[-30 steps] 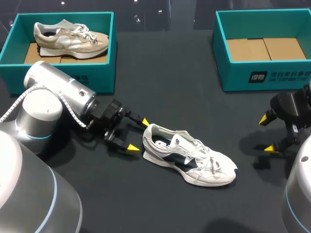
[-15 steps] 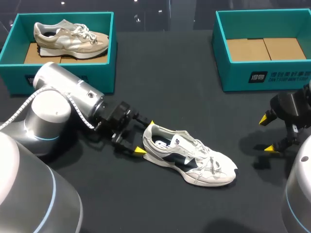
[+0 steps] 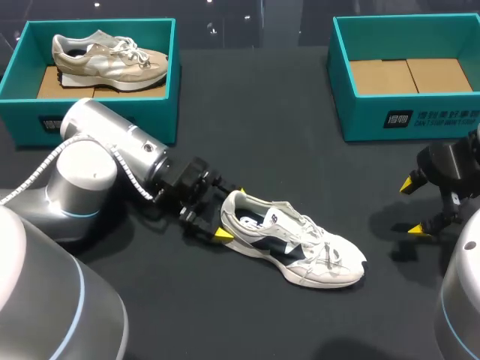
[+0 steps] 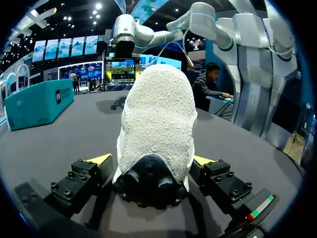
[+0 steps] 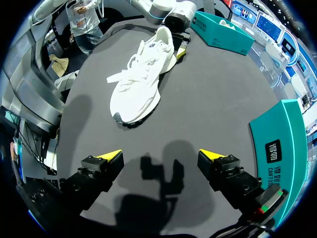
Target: Take the shoe out of the shoebox, open the shoe tongue, remove and reinsert the insole, then place the shoe into the shoebox
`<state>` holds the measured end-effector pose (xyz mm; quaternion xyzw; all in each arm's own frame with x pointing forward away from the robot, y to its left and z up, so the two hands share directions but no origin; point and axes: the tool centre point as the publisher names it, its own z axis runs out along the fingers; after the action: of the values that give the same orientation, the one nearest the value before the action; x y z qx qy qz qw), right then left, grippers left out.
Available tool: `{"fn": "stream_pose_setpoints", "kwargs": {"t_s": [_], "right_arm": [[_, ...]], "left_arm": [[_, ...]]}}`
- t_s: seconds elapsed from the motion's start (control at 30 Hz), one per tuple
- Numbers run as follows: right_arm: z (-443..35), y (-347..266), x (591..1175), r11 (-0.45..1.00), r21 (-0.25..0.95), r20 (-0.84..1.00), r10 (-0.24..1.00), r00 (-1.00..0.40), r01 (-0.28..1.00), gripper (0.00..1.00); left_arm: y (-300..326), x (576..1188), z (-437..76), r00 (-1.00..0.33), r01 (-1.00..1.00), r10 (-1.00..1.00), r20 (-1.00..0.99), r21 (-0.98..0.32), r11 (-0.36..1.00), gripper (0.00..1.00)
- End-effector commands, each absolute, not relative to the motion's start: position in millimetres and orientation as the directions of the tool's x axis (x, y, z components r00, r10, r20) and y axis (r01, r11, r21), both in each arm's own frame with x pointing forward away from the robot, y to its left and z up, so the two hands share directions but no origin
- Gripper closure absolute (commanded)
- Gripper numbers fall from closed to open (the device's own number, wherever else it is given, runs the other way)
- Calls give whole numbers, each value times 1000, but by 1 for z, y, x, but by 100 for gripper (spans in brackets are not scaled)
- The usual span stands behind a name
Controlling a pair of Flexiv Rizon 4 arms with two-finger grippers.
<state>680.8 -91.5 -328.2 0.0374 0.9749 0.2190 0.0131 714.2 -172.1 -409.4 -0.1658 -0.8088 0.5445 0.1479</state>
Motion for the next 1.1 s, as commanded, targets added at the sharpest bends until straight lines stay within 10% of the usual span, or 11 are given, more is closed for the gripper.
{"fn": "stream_pose_setpoints", "kwargs": {"t_s": [0.03, 0.27, 0.37, 0.47, 1.1], "right_arm": [[-328, -91, 679, 902, 426, -12, 80, -997, 67, 0], [-328, -91, 679, 902, 426, -12, 80, -997, 67, 0], [-328, -91, 679, 902, 426, -12, 80, -997, 67, 0], [-328, -91, 679, 902, 426, -12, 80, -997, 67, 0], [-328, -91, 679, 902, 426, -12, 80, -997, 67, 0]], "left_arm": [[-178, 715, -413, -898, 102, 435, 66, -931, 351, 0], [-182, 712, -419, -897, 81, 434, 86, -932, 354, 0], [-182, 711, -421, -898, 75, 430, 92, -931, 356, 35], [-182, 711, -422, -903, 73, 421, 90, -931, 357, 100], [-167, 703, -412, -997, 8, 69, 20, -925, 379, 100]]}}
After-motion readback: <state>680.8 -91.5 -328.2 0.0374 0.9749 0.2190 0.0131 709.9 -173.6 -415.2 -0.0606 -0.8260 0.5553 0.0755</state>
